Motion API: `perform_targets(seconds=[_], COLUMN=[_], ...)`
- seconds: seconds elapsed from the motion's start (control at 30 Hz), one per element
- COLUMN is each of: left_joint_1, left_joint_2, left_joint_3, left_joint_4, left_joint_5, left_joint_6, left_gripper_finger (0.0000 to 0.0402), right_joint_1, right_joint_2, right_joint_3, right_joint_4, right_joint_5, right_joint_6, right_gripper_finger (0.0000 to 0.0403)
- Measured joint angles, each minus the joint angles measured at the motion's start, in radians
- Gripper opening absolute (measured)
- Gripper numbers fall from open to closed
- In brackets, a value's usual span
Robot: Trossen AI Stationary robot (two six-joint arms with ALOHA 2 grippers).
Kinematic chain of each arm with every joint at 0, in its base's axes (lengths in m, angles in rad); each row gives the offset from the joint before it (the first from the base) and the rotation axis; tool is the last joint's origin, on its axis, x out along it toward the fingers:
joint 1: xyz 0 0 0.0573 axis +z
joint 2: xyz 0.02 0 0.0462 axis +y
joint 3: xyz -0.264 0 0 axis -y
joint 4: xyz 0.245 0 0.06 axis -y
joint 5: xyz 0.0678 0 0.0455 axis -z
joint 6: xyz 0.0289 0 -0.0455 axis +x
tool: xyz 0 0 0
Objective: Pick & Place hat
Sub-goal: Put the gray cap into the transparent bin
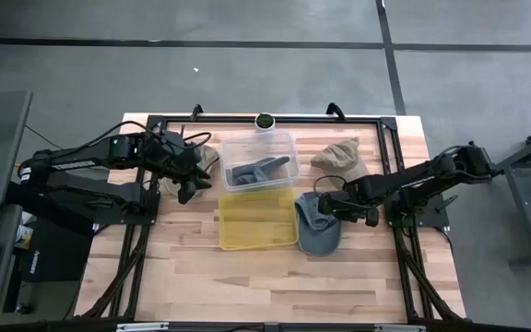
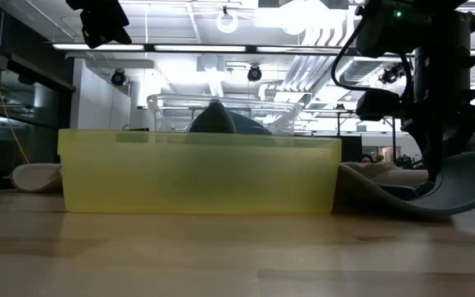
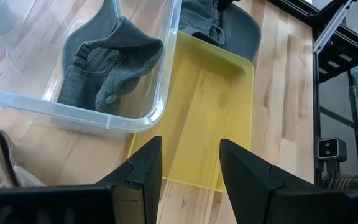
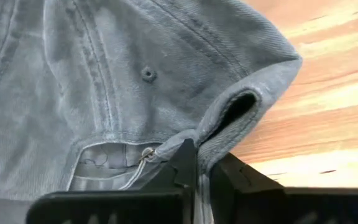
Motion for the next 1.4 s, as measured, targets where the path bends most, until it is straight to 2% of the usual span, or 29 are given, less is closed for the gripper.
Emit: perform_targets(seconds=[0.27,0.47,0.7,1.03,1.4], left_joint_1=[0.000,0.000,0.000,0.000,0.000], left_joint_2=[0.000,0.000,0.000,0.001,0.024], left_joint_3=[0.000,0.000,0.000,-0.001,-0.001], left_joint_4=[0.000,0.000,0.000,0.029,0.187], left_joint_5=[0.000,0.001,0.004,0.023,0.073], left_joint_6=[0.000,-0.001,0.000,0.004,0.010], left_gripper_finger=[0.0140,0.0140,0.0140,0.0140,0.0140], right_joint_1=[0.007,0.007,0.007,0.007,-0.062], right_joint_2=[0.000,0.000,0.000,0.000,-0.001], right_joint_3=[0.060,0.179,0.348,0.633,0.838], right_joint_4=[-0.068,-0.280,-0.497,-0.799,-0.805], right_joint_5=[-0.019,-0.031,0.004,0.016,0.101], right_joint_6=[-0.084,-0.152,-0.280,-0.621,-0.969], right_gripper_finger=[0.0009,0.0009,0.0008,0.0008,0.0008])
